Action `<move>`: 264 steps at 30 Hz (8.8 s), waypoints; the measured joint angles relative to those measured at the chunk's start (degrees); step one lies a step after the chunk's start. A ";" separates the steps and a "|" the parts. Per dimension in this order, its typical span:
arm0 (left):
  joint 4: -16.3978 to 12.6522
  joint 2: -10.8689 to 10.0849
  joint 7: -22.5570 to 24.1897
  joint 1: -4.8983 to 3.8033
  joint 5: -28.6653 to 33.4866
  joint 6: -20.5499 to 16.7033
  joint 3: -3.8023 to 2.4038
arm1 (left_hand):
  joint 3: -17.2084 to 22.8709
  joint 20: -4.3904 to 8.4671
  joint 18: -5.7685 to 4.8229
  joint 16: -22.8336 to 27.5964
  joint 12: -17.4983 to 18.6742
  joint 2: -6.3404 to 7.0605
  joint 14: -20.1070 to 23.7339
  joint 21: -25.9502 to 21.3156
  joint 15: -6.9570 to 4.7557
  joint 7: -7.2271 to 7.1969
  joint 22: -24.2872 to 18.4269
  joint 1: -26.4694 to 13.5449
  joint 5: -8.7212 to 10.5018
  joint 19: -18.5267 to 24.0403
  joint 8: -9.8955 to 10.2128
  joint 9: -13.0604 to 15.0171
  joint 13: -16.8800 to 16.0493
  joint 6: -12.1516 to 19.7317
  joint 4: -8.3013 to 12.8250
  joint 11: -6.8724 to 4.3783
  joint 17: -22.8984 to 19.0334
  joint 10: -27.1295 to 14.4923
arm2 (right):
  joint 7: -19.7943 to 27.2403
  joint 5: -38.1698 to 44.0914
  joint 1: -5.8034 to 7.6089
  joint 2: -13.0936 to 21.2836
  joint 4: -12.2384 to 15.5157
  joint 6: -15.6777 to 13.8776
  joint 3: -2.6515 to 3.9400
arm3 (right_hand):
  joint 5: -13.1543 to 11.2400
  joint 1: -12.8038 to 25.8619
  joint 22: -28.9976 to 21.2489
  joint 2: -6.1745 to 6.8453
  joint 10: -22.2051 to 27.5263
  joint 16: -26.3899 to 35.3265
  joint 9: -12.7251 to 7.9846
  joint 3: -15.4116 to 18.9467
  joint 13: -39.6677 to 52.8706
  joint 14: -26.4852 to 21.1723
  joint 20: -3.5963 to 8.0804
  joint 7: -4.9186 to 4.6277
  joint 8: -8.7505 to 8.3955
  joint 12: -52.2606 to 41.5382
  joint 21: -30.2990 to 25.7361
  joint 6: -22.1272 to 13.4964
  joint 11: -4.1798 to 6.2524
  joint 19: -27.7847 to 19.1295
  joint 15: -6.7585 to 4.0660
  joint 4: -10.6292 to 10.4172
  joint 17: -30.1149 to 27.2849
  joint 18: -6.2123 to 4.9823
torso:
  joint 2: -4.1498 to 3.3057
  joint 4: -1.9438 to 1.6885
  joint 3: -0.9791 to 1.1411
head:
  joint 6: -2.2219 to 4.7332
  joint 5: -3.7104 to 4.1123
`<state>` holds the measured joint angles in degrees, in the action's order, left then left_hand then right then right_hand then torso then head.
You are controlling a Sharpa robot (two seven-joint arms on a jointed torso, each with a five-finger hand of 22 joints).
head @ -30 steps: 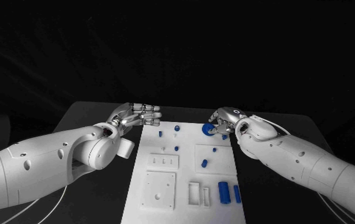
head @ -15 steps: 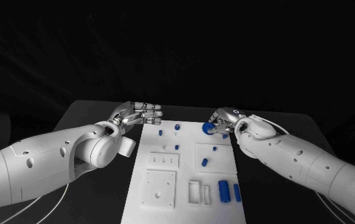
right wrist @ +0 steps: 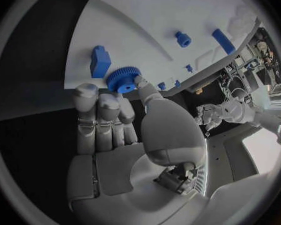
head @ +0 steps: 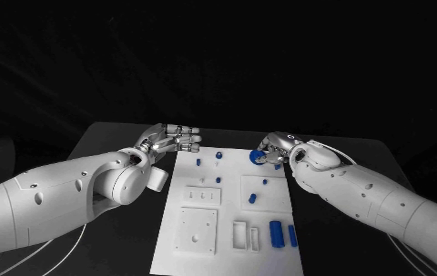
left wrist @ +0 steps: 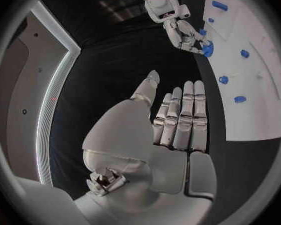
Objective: Assemble the parts on the task board
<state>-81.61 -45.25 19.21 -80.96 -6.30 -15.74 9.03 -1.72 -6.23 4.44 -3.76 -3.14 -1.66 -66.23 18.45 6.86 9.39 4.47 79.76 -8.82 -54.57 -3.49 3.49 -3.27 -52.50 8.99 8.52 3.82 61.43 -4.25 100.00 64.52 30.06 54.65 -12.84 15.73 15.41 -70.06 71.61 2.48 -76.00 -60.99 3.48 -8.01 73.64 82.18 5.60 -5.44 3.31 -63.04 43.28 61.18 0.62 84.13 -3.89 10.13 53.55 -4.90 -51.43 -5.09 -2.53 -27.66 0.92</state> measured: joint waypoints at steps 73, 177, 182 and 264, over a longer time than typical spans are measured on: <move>-0.59 1.48 -1.33 0.06 0.00 -0.38 0.02 | 0.00 0.00 0.00 0.00 0.00 0.00 0.00 0.01 0.00 0.00 0.00 0.00 0.00 0.00 0.00 0.00 0.01 0.00 0.00 0.00 0.00 0.00 | -6.58 13.80 -2.40 -9.88 6.23 -8.00 -2.27 | 6.11 2.33 2.63 2.23 -0.29 0.00 0.08 -9.63 0.22 0.37 0.01 0.70 0.05 -0.63 0.77 2.07 0.11 0.00 -0.38 1.40 0.22 0.09 | -0.19 -0.25 -0.14 | -0.04 -2.57; 1.26 -0.69 -1.34 0.44 0.06 0.05 0.06 | 0.47 0.00 0.00 0.00 0.00 0.00 -0.21 0.01 0.21 -0.03 0.00 0.00 -0.44 0.00 0.00 0.00 0.01 -0.03 -0.16 0.00 0.00 0.01 | 18.71 -23.47 -4.18 9.29 0.23 -3.44 2.11 | 0.56 -3.87 3.33 0.69 3.64 1.69 0.07 6.43 -3.17 -0.64 0.04 0.13 0.22 2.33 -2.44 -5.85 0.49 0.01 -0.62 3.30 3.37 -0.31 | 1.04 3.49 2.63 | -0.71 -0.92; 1.45 -0.47 -1.31 0.58 0.06 0.14 0.06 | 0.47 0.00 0.00 0.00 0.00 0.00 -0.21 0.01 0.21 -0.03 0.00 0.00 -0.44 0.00 0.00 0.00 0.01 -0.03 -0.16 0.00 0.00 0.00 | 19.08 -24.03 -4.69 7.61 -1.66 -2.02 2.11 | 0.56 -3.87 3.32 0.69 3.84 1.69 0.08 4.09 -3.16 -0.69 0.43 0.65 0.22 2.33 -3.10 -5.31 0.70 0.01 -0.94 4.44 3.59 -0.36 | 0.96 3.15 2.69 | -1.04 -0.68; 0.18 -0.83 -1.57 0.69 -0.05 0.63 0.05 | 0.47 0.00 0.00 0.00 0.00 0.00 -0.21 0.01 0.21 0.00 0.00 0.00 -0.20 0.00 0.00 0.00 0.01 0.00 -0.16 0.00 0.00 0.01 | 18.66 -24.67 -5.53 2.91 -6.00 0.61 2.13 | -5.37 -1.09 3.34 -1.81 3.63 1.20 0.13 3.30 -3.22 -0.32 -0.61 -1.06 0.21 1.16 -2.77 -1.95 -0.96 -0.19 -0.10 3.02 4.59 -0.85 | 0.82 2.76 2.66 | -2.43 -0.96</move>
<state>-81.43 -46.08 17.65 -80.27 -6.35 -15.11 9.08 -1.25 -6.23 4.44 -3.76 -3.14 -1.66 -66.43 18.45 7.07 9.40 4.47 79.76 -9.02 -54.57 -3.49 3.49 -3.27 -52.50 8.83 8.52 3.83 61.43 14.41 75.33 58.99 32.97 48.64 -12.24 17.86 10.04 -71.15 74.95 0.67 -72.36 -59.79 3.61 -4.71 70.41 81.86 4.99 -6.50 3.53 -61.88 40.51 59.23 -0.33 83.93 -3.98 13.15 58.14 -5.75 -50.61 -2.33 0.13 -30.09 -0.04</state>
